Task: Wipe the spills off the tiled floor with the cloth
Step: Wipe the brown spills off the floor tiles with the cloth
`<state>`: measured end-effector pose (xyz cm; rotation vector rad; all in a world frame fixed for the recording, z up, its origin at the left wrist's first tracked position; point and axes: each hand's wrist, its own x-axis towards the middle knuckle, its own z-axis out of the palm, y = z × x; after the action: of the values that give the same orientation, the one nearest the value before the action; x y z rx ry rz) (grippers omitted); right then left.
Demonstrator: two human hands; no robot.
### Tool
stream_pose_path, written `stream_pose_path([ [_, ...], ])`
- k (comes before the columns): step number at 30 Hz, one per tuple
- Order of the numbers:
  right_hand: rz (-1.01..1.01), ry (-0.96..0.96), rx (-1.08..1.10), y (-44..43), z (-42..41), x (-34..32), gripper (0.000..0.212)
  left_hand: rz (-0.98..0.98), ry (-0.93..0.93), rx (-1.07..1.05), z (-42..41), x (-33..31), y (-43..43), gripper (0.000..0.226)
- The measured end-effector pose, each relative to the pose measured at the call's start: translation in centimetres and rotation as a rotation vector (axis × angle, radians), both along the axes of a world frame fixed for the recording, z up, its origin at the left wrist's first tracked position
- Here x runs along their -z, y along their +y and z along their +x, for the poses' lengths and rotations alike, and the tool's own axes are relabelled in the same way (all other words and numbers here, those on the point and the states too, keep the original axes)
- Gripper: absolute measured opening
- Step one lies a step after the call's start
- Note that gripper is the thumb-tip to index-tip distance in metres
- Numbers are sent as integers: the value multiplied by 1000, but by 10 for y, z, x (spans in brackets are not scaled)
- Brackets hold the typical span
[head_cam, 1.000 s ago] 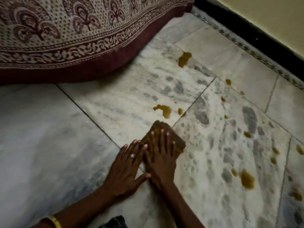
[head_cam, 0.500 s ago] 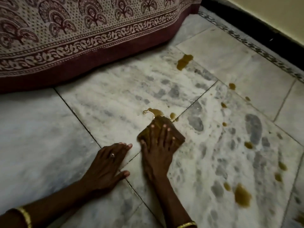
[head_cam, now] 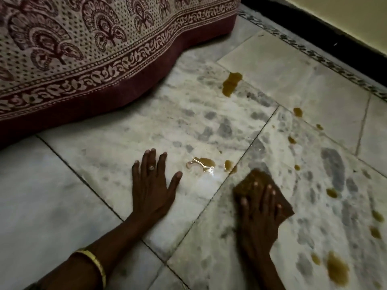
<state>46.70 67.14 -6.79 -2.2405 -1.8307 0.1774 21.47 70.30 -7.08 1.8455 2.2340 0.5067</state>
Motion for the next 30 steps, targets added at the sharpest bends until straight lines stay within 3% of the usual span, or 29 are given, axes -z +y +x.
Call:
stream_pose_path([
  [3, -14, 92, 131, 79, -44, -5, 75, 0, 4, 3, -1, -1, 3, 73],
  [6, -19, 64, -153, 119, -106, -10, 74, 12, -65, 13, -4, -1, 3, 75],
  [9, -30, -18, -493, 100, -146, -6, 64, 57, -168, 14, -10, -2, 3, 72],
  [14, 31, -154, -714, 29, -105, 4, 56, 78, -188, 43, -13, -3, -1, 68],
  [16, -9, -188, -695, 6, -65, 1, 58, 57, -158, 40, -13, -2, -1, 71],
  [19, -87, -187, -504, 15, -13, -6, 62, 15, -117, 45, -11, -1, 2, 74],
  [24, -83, -18, -66, 107, -44, -8, 65, -14, -57, 29, -7, 0, 0, 76],
  [26, -76, 5, -90, 148, -75, -10, 65, -12, -67, 32, -6, -1, -1, 78],
  [30, -49, 2, -412, 177, -153, -6, 65, 35, -143, 26, -7, -7, 0, 79],
])
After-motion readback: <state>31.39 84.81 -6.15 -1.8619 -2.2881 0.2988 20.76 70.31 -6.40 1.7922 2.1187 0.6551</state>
